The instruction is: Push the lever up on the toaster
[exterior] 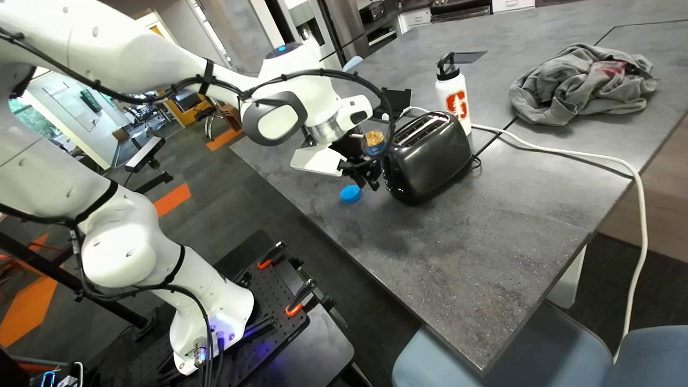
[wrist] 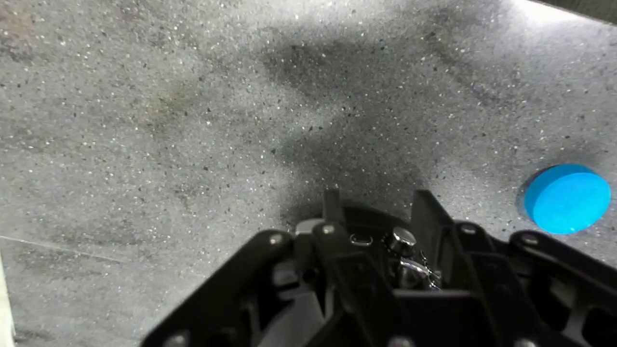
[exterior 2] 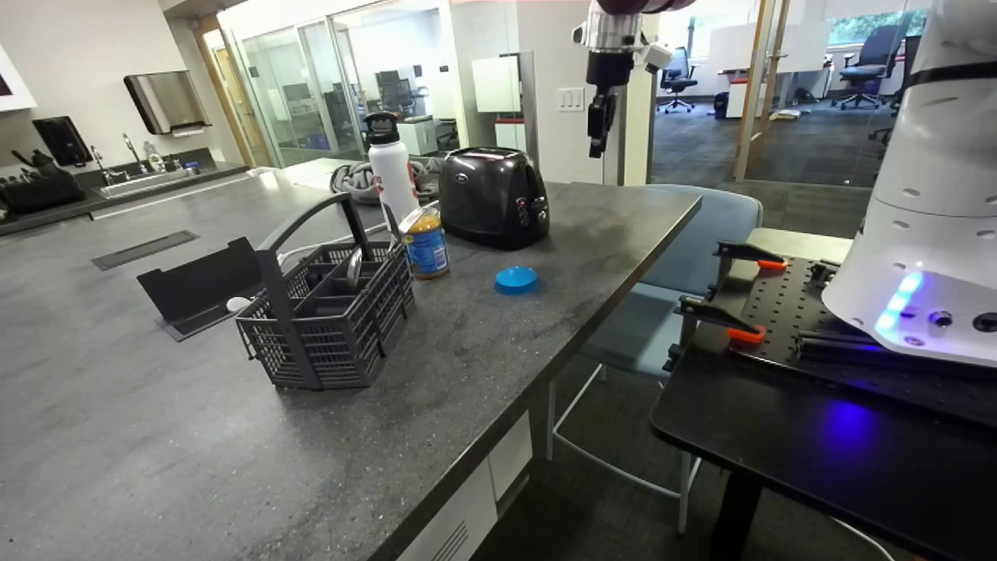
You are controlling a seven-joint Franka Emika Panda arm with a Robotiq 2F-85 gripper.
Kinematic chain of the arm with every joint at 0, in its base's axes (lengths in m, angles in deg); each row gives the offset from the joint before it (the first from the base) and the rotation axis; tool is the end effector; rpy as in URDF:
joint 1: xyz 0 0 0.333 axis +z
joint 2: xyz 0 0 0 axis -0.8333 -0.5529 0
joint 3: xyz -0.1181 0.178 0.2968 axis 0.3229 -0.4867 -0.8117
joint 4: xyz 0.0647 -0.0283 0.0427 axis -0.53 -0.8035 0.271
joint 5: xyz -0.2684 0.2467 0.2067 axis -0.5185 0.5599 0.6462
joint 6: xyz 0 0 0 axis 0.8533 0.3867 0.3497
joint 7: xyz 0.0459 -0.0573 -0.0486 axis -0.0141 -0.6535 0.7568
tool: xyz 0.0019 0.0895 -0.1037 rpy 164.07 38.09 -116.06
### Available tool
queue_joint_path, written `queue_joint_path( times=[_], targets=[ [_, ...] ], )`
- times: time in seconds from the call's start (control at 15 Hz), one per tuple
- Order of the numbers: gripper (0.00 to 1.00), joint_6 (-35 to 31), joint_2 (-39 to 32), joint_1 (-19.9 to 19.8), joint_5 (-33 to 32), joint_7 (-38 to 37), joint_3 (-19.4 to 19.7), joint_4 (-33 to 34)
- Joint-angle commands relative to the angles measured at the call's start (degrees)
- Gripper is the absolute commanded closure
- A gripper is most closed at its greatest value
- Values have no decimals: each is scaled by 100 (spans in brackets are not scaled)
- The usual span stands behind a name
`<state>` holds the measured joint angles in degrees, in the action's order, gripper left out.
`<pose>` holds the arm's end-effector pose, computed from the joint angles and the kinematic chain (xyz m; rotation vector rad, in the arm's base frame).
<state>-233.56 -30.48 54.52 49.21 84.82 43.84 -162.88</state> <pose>0.4498 -0.1462 0.3063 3.0780 0.3794 0.2330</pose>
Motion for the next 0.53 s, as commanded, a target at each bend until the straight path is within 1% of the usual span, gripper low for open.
queue_joint_path(
  times=[0.0,0.07,0.13,0.2,0.27,0.33,0.47],
  targets=[
    [88,-492,-667,-159,206,-34,-274,265],
    [95,-571,-793,-195,253,-23,-340,316],
    [100,-607,-902,-248,294,-22,-412,376],
    [100,-622,-1010,-304,319,-30,-484,442],
    [100,-576,-991,-346,186,-181,-541,459],
    [99,-502,-860,-407,176,-64,-594,313],
    [99,-503,-961,-448,166,-136,-658,403]
  ],
)
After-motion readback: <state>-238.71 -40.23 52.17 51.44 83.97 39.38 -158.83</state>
